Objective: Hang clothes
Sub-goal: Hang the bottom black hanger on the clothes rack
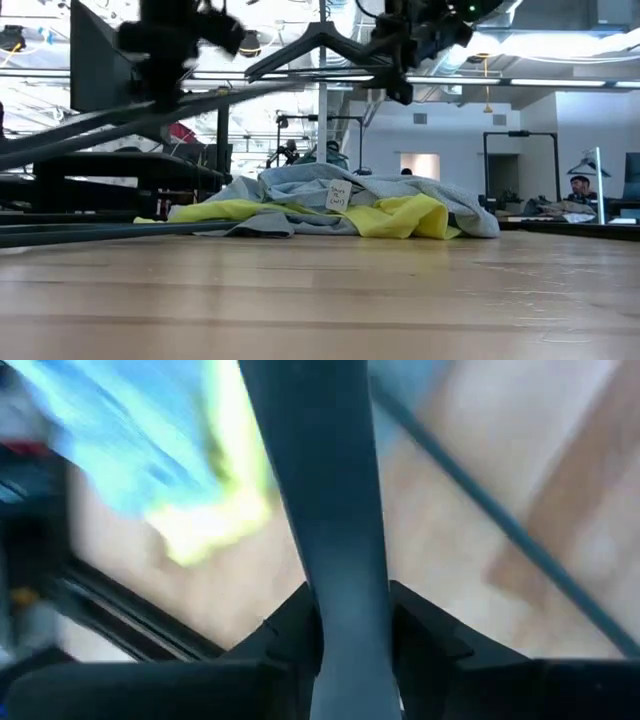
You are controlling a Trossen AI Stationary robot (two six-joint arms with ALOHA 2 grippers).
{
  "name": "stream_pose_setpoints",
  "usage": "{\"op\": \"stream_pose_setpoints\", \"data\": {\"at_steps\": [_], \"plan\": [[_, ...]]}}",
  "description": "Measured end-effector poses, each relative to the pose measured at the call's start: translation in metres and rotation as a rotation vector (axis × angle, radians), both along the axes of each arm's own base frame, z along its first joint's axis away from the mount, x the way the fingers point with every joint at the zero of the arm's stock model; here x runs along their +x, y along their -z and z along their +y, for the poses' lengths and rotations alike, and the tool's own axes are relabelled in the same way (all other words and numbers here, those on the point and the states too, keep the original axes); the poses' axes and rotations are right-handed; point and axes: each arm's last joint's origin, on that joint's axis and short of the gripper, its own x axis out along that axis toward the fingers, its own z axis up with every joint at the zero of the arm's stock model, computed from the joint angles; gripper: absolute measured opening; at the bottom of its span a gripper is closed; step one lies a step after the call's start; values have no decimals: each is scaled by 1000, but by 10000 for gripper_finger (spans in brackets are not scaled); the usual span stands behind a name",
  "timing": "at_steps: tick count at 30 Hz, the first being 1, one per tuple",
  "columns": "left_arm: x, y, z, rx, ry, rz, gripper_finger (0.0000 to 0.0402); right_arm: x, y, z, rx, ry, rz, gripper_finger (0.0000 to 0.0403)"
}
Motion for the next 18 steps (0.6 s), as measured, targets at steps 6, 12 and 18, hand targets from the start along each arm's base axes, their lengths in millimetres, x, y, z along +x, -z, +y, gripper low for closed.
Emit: {"op": "stream_pose_setpoints", "data": {"at_steps": [6, 12, 18], "plan": [[8, -24, 30, 92, 4, -46, 75, 7, -4, 6, 72, -42, -52, 234], [10, -24, 49, 97, 11, -31, 75, 25, -14, 21, 70, -45, -135, 234], [16, -25, 49, 102, 76, -56, 75, 41, -4, 19, 56, 10, -132, 234]]}}
